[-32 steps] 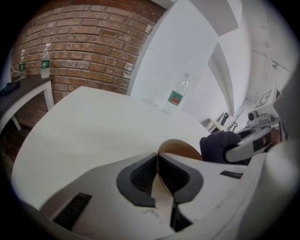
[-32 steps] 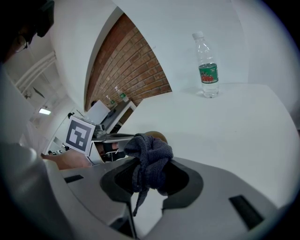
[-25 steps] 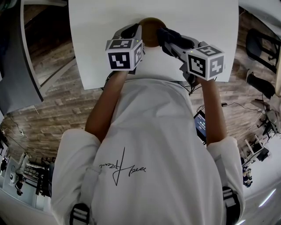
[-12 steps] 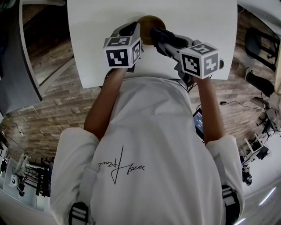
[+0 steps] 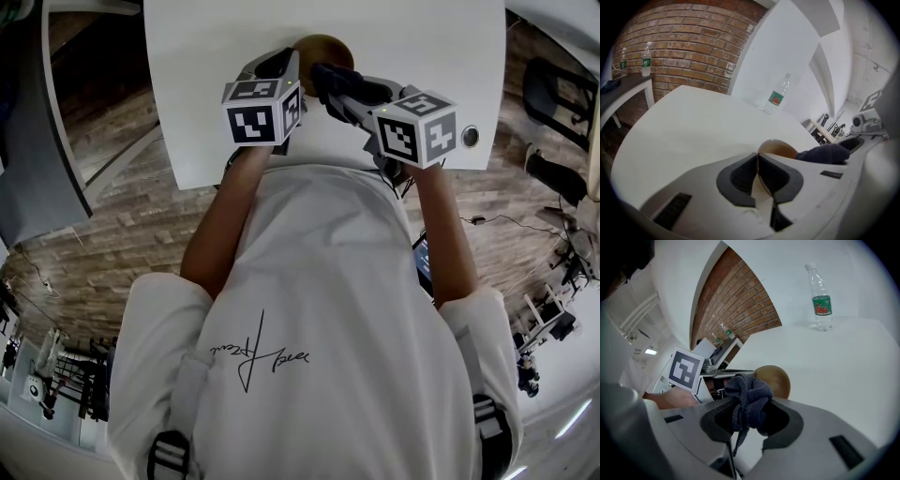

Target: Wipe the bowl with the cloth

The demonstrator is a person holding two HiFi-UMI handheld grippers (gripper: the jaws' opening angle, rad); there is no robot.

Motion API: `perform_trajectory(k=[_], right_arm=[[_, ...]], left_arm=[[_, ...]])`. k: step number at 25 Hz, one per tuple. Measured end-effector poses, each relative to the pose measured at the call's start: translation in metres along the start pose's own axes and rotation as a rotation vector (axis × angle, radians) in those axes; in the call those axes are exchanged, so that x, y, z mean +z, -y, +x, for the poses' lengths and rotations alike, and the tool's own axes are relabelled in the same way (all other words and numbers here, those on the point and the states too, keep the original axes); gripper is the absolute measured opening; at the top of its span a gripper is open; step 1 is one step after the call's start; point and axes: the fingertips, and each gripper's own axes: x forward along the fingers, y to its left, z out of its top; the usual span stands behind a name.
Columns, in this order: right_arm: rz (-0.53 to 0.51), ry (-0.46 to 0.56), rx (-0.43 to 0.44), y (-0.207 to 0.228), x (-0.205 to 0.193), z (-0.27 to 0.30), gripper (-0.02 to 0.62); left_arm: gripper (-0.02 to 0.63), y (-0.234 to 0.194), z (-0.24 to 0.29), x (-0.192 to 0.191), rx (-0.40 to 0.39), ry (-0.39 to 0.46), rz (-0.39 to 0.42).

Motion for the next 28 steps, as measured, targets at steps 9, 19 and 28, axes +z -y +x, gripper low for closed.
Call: perform_trajectory(k=[9,19,28], right_arm=[[-0.001,-0.005,0.013,-0.008,-0.001,0.004,0.106],[-0.005,-0.012,0.029,-0.016,-0.001,0.011,0.106],[-0.006,-0.017,0.034,-0.015,-0.005,0.011,0.106]], left_arm=[[0.006,0.001,-0.001,0.001,0.0,0.0,-0.008],[0.006,0.0,0.0,0.001,-0.003,0.0,-0.015],[0.008,-0.001,0.001,-0.002,-0.006,-0.003,-0.011]])
